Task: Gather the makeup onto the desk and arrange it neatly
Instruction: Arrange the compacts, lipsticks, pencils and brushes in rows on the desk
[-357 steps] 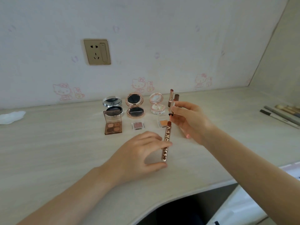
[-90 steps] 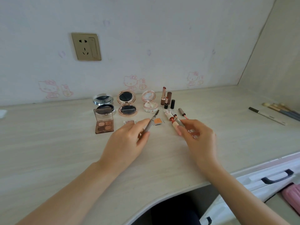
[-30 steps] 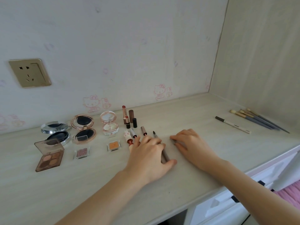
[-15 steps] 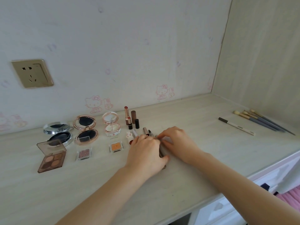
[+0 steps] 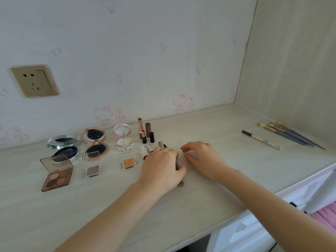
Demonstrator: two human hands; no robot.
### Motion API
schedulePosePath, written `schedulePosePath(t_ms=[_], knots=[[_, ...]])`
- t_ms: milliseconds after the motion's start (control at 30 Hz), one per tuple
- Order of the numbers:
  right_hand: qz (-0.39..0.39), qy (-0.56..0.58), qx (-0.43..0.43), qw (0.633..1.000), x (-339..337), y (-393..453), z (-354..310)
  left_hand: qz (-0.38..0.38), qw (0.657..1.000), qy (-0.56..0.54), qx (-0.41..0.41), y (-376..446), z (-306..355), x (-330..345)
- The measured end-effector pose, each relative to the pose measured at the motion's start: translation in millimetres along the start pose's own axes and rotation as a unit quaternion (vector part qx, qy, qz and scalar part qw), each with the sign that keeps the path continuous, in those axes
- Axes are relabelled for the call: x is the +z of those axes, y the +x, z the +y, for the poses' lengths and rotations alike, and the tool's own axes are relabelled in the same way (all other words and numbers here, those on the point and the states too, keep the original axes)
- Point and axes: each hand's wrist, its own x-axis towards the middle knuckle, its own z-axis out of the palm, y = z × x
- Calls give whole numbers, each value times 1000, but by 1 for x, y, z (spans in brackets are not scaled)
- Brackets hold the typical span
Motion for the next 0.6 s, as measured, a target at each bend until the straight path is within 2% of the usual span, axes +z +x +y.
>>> schedulePosePath(t_ms=[167, 600], knots=[[-11, -55, 33, 998, -20, -14, 15, -12, 998, -66, 7, 9, 7, 0], [25, -157, 104, 982, -100, -67, 94, -48, 989, -107, 88, 63, 74, 38]])
